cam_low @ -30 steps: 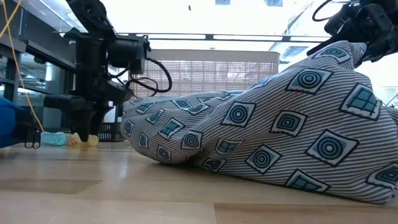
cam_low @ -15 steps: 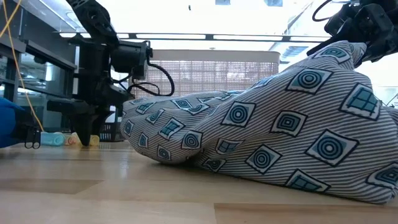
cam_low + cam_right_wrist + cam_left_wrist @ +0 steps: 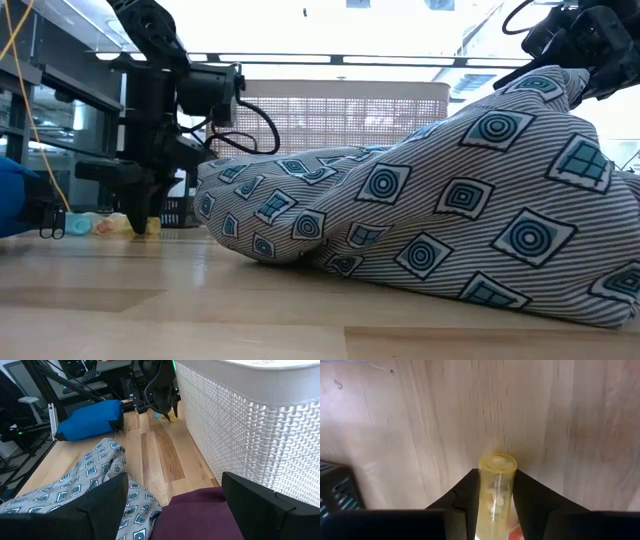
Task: Pick & place medical supplies in basket/bin
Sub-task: Put the top yellow pill bottle into the black bin
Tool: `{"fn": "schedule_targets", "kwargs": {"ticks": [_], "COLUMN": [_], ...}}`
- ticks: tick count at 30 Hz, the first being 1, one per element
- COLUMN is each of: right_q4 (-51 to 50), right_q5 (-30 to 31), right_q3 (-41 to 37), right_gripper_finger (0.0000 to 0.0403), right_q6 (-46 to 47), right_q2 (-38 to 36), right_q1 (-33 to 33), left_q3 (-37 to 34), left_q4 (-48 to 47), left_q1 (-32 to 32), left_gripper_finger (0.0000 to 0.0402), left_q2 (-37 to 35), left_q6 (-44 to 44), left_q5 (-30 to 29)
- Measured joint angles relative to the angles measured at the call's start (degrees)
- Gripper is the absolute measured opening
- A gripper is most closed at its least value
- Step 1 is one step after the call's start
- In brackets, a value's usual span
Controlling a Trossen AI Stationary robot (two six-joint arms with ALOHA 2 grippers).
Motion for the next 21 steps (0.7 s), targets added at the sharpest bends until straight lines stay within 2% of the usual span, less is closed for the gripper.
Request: {"fn": "schedule_targets", "kwargs": {"ticks": [11, 21], "right_q4": [0.0, 0.0], "right_q5": [0.0, 0.0], "right_q3": [0.0, 0.0], "right_gripper_finger": [0.0309, 0.0309], "right_q6": [0.0, 0.0], "right_q2": [0.0, 0.0], "right_q1": [0.0, 0.0], "left_q3": [0.9, 2.7], "left_q4": [-3.0, -4.2], "left_q1": [-0.5, -7.3], "left_gripper_finger": [0.0094, 0.0093], "left_q2": [-1.7, -7.4], "left_q6": [-0.9, -2.6], "left_q5": [0.1, -1.6]}}
